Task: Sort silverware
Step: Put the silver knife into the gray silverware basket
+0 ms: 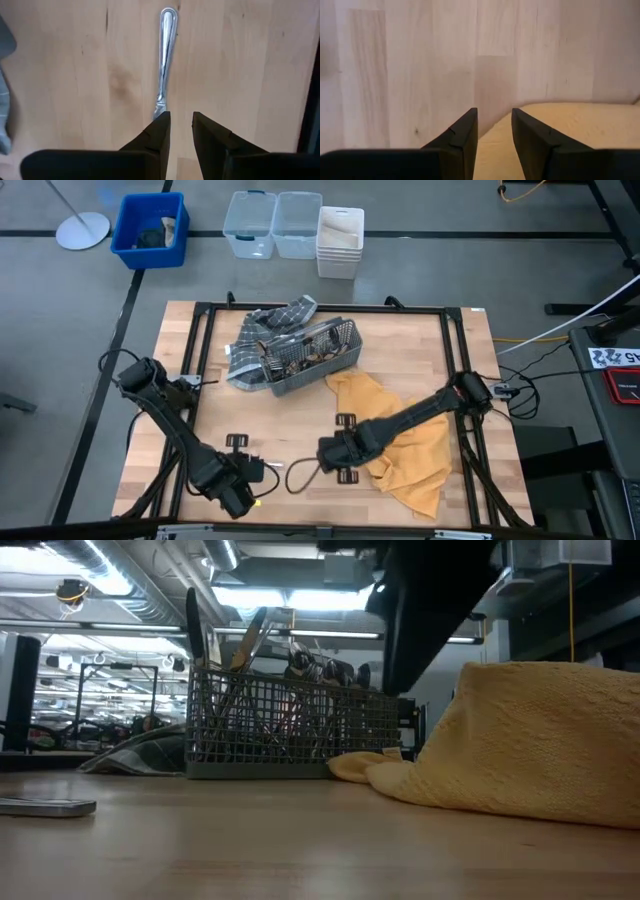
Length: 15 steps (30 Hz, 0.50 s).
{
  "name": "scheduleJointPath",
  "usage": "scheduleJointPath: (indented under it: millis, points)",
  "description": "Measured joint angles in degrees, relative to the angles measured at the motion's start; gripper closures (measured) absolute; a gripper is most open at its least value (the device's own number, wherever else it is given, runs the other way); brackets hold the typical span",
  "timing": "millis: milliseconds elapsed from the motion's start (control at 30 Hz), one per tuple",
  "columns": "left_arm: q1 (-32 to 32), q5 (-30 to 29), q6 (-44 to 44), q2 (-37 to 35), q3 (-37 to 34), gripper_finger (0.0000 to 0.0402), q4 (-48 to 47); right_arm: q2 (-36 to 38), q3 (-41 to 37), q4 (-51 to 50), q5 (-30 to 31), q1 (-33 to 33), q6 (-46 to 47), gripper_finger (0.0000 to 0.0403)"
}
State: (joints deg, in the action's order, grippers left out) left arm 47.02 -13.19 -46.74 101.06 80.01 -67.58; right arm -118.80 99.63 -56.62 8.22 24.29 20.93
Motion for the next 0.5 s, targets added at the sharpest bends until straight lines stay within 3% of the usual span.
scheduleJointPath:
  millis: [267, 500]
  points:
    - [3.06, -4.07, -2.66, 0.0, -0.02, 0.0332, 2.52, 0.0, 0.0, 1.61, 8.4, 7.82, 10.44, 0.0283]
    - [5.07, -5.14, -3.37, -0.02, -4.58, 0.0332, 6.3, 0.0, 0.0, 13.83, 13.17, 13.69, 13.33, 0.0283]
